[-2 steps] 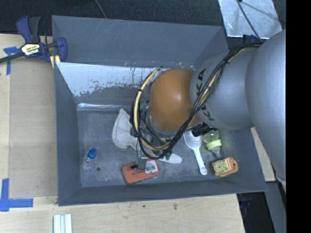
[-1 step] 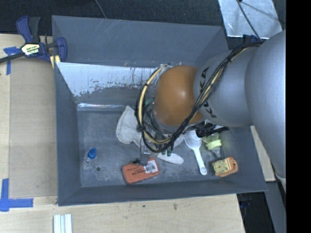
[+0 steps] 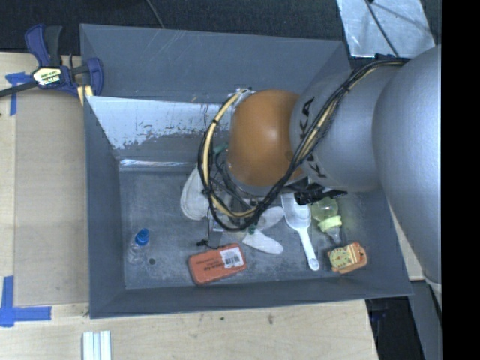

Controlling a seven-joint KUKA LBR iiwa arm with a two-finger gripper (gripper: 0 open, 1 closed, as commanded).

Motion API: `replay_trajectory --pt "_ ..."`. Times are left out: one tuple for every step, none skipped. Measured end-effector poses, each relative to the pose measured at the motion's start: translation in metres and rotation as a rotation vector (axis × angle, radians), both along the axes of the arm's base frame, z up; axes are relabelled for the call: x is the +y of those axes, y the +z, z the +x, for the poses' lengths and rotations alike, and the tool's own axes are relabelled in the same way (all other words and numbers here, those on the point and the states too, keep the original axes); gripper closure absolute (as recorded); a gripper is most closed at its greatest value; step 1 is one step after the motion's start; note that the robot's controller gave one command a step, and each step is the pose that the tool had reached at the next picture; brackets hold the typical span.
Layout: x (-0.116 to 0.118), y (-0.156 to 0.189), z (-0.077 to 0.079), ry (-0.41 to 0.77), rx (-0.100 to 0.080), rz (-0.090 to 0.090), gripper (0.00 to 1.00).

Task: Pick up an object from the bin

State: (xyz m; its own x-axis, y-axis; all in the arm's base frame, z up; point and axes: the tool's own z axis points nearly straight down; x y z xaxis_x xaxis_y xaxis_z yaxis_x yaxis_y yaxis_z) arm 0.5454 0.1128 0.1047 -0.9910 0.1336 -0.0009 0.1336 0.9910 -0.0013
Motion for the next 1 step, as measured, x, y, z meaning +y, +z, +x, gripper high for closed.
replay_trajectory --pt "0.0114 0.0340 0.0126 0.036 0.002 0.002 0.00"
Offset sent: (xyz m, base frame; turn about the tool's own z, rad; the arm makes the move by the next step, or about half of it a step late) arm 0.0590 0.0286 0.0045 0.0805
